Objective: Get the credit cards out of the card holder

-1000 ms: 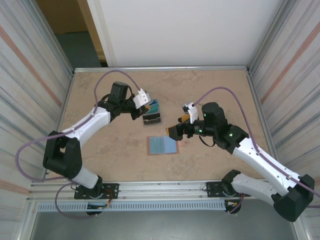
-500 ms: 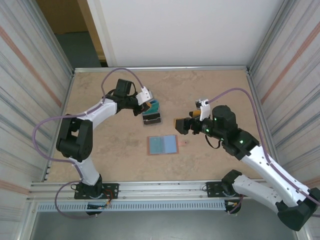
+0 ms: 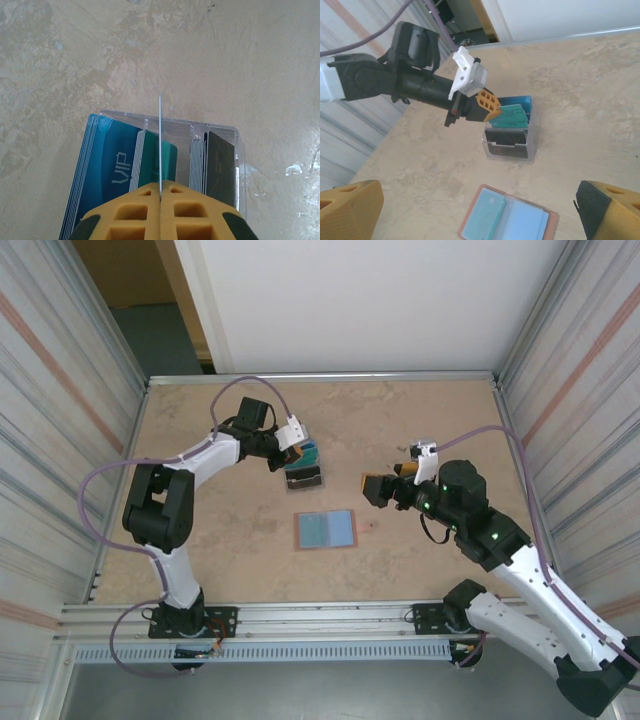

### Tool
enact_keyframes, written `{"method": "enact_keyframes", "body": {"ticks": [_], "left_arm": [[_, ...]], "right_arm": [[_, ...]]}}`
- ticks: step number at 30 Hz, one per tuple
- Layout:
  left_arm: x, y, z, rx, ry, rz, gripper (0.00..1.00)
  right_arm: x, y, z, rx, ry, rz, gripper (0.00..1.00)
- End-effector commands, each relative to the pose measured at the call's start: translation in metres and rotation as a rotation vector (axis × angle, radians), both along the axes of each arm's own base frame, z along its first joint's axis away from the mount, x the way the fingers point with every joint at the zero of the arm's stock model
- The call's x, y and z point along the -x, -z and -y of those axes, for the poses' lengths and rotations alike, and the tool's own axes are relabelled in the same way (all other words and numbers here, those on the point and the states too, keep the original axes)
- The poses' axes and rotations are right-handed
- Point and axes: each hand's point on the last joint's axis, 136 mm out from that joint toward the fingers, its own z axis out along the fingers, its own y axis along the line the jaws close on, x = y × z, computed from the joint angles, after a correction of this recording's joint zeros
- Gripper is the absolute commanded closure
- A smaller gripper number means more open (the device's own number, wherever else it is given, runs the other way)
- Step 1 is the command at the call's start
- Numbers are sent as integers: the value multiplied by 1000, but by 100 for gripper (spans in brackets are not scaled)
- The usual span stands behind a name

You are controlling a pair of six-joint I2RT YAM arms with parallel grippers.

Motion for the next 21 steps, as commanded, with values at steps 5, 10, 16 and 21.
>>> {"method": "enact_keyframes", "body": {"ticks": [5, 10, 16, 21], "left_arm": [[-11, 2, -8, -43, -20, 17, 99], [-11, 5, -7, -43, -21, 14, 93], [-11, -1, -7, -33, -25, 20, 85], [-11, -16, -6, -11, -32, 39, 78]], "right_arm": [[-12, 15, 2, -10, 51, -83, 1], [-18, 22, -7, -10, 31, -122, 1], [-21, 32, -22, -14, -21, -187, 1], [-30, 56, -30, 22, -7, -275, 1]]}}
